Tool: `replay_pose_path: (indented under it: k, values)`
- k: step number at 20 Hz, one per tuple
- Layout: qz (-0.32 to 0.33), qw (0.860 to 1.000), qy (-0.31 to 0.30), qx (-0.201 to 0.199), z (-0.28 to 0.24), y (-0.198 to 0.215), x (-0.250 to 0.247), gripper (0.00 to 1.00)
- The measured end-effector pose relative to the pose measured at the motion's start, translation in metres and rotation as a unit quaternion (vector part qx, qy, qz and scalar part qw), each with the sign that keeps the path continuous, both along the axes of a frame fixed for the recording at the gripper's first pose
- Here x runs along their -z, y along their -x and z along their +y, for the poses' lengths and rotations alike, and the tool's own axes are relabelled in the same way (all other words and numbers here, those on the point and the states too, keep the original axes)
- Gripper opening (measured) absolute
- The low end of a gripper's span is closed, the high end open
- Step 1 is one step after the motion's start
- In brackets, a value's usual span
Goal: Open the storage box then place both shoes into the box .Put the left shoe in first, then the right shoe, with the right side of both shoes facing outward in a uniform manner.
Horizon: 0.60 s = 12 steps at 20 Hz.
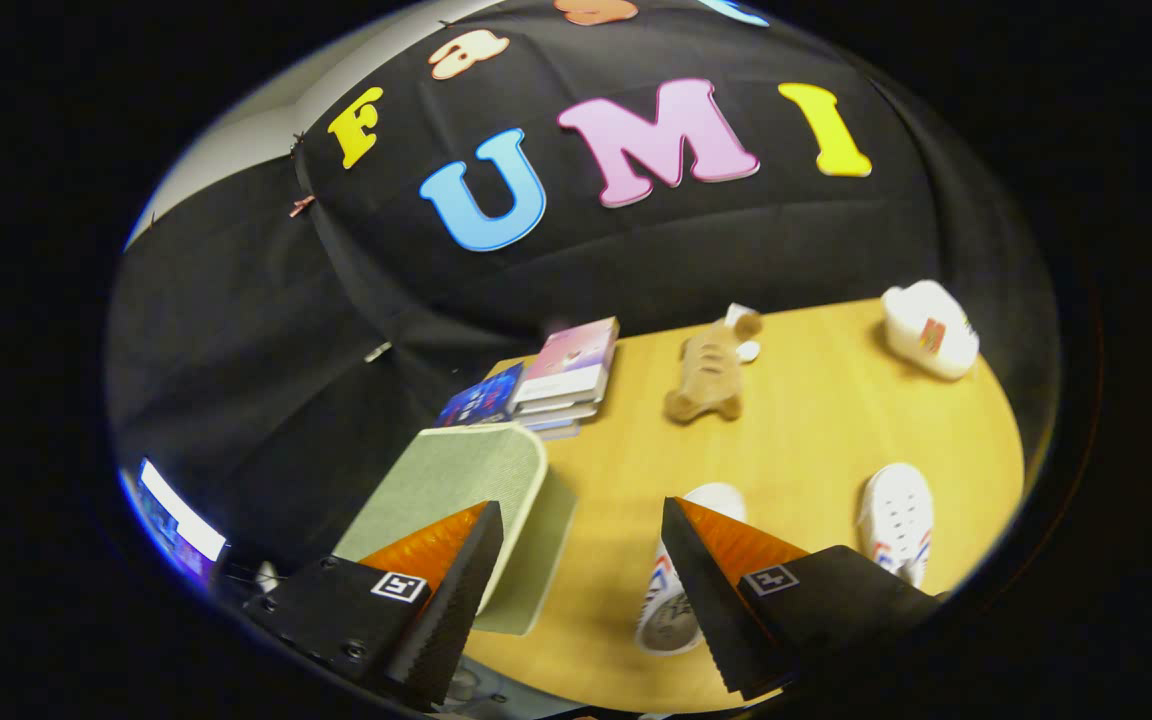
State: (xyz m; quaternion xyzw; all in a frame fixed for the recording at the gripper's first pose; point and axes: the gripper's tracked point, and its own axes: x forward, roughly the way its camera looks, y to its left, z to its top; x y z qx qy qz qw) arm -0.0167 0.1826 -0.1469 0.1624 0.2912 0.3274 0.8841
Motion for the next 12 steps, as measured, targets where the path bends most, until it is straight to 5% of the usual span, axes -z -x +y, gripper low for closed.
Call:
replay_pose_path:
  k: [6,12]
  values:
    - [0.107,0.984,-0.055,-0.131,0.058,0.036,0.048,0.98]
    - [0.198,0.953,-0.137,-0.185,0.098,0.052,0.078,0.98]
